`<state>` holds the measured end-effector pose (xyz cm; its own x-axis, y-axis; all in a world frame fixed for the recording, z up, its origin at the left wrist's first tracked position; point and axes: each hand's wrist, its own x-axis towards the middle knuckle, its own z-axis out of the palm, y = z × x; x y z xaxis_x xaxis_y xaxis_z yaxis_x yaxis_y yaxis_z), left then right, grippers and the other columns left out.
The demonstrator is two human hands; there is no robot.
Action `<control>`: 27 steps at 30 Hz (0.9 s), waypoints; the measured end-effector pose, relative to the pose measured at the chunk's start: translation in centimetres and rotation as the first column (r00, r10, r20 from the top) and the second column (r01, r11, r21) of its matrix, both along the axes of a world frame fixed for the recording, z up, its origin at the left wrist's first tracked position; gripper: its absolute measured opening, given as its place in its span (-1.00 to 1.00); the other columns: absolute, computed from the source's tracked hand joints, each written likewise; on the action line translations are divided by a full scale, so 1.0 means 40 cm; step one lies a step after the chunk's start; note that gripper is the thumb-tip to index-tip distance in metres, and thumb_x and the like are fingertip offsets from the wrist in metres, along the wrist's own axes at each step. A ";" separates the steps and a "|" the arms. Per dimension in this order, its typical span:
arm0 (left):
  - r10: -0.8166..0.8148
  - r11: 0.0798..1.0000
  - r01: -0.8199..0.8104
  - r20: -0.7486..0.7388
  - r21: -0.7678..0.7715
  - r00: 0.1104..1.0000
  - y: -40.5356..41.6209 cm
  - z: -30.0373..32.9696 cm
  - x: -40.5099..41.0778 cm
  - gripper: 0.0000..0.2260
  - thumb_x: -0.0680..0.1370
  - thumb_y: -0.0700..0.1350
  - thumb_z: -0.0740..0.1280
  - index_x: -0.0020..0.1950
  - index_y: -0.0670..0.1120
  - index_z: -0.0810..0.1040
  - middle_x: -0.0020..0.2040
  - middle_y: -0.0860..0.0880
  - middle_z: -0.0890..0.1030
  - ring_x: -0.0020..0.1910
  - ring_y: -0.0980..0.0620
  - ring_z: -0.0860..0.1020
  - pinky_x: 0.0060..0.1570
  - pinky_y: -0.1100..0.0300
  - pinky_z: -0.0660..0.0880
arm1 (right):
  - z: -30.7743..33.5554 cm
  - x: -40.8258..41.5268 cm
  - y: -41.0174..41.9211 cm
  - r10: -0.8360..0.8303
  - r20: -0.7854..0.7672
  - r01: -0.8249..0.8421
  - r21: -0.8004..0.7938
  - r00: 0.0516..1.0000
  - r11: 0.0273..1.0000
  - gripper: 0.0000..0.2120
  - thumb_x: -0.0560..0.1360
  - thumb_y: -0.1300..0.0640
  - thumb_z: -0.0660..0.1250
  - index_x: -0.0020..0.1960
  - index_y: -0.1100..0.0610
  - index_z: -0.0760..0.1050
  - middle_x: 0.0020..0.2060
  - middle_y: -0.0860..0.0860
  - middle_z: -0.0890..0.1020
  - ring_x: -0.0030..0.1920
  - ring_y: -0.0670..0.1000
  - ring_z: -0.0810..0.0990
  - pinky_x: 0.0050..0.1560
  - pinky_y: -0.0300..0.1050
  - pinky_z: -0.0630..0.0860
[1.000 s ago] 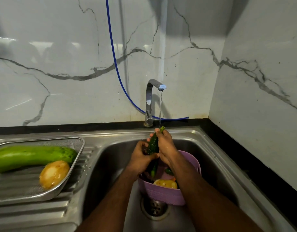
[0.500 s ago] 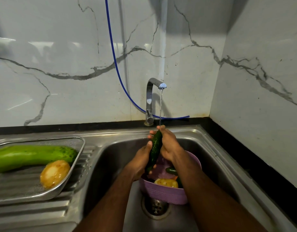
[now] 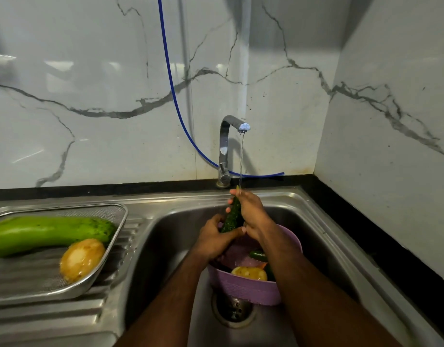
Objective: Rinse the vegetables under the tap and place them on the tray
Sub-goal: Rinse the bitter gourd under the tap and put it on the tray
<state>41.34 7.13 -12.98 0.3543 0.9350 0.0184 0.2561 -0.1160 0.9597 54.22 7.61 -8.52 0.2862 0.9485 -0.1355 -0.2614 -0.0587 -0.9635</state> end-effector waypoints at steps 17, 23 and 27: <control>0.007 0.997 0.001 -0.115 0.074 0.993 0.007 0.007 -0.013 -0.72 0.38 0.06 0.57 0.01 0.01 0.64 -0.09 0.02 0.72 -0.14 0.12 0.69 -0.07 0.16 0.65 | -0.019 0.007 0.022 0.033 0.047 -0.034 0.041 0.998 0.999 -0.76 0.73 0.12 0.14 0.22 0.10 0.57 -0.08 0.08 0.64 -0.09 0.04 0.61 0.02 -0.05 0.60; -0.093 0.995 0.092 -0.017 -0.026 0.996 -0.012 0.018 -0.015 -0.77 0.47 0.04 0.50 0.02 -0.06 0.67 -0.08 -0.07 0.74 -0.10 0.00 0.71 0.02 0.00 0.65 | -0.019 0.016 0.020 0.020 0.010 -0.020 0.017 1.000 1.000 -0.70 0.71 0.00 0.17 0.14 0.17 0.60 -0.15 0.08 0.66 -0.16 0.05 0.62 0.04 0.02 0.62; -0.050 0.982 0.077 0.156 -0.173 0.986 -0.021 0.030 -0.003 -0.54 0.55 0.22 0.34 0.01 -0.19 0.67 -0.20 -0.19 0.69 -0.40 -0.08 0.56 -0.43 0.14 0.46 | -0.013 0.024 0.000 0.178 -0.188 -0.187 -0.033 0.966 0.982 -0.72 0.69 0.05 0.24 0.26 0.21 0.55 0.03 0.19 0.72 0.00 0.14 0.69 0.22 0.14 0.59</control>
